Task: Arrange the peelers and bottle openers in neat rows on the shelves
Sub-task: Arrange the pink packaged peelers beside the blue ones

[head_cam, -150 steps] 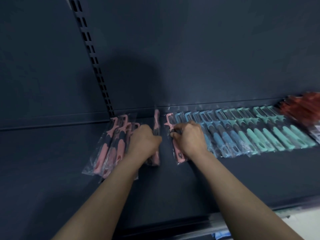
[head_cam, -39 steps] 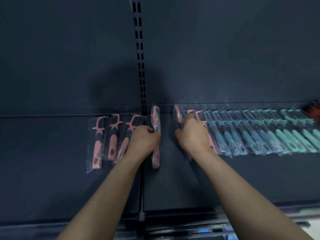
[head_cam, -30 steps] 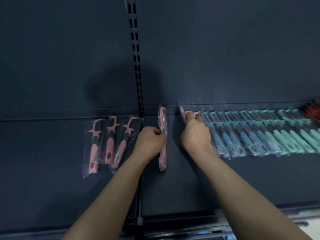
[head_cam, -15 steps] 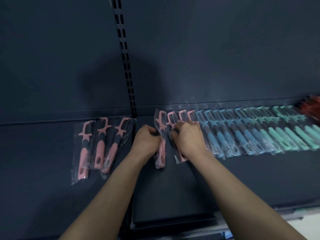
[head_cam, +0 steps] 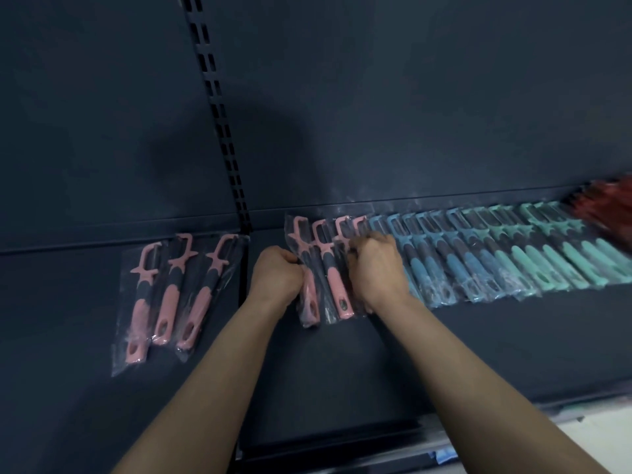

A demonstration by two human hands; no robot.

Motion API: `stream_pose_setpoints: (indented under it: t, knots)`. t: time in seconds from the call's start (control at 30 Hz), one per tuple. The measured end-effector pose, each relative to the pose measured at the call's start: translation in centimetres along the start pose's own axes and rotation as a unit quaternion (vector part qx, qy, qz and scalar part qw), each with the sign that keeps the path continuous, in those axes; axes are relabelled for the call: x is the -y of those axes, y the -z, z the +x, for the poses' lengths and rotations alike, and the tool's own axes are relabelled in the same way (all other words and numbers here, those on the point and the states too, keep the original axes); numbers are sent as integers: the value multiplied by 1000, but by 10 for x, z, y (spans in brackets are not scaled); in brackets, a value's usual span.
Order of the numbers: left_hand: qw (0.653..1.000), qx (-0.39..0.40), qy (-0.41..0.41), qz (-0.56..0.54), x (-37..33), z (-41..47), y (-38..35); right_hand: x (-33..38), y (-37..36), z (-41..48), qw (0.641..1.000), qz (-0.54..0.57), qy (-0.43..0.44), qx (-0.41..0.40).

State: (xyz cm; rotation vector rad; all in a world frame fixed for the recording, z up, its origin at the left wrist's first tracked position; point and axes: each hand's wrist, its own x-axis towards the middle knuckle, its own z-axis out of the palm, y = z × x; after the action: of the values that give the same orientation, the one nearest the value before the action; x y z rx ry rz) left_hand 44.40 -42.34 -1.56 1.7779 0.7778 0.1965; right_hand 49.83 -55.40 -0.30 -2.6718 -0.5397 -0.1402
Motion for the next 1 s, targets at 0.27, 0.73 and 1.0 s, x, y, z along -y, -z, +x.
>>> stream_pose_setpoints:
  t: [0.27, 0.73, 1.0]
  knots:
    - [998, -3, -24, 58, -3, 4, -9, -7, 0, 2, 1000, 4, 19, 23]
    - [977, -57, -154, 138, -3, -9, -8, -17, 1, 4, 999, 3, 32, 15]
    - [966, -9, -162, 202, -3, -7, -11, -19, 1, 3, 999, -2, 43, 31]
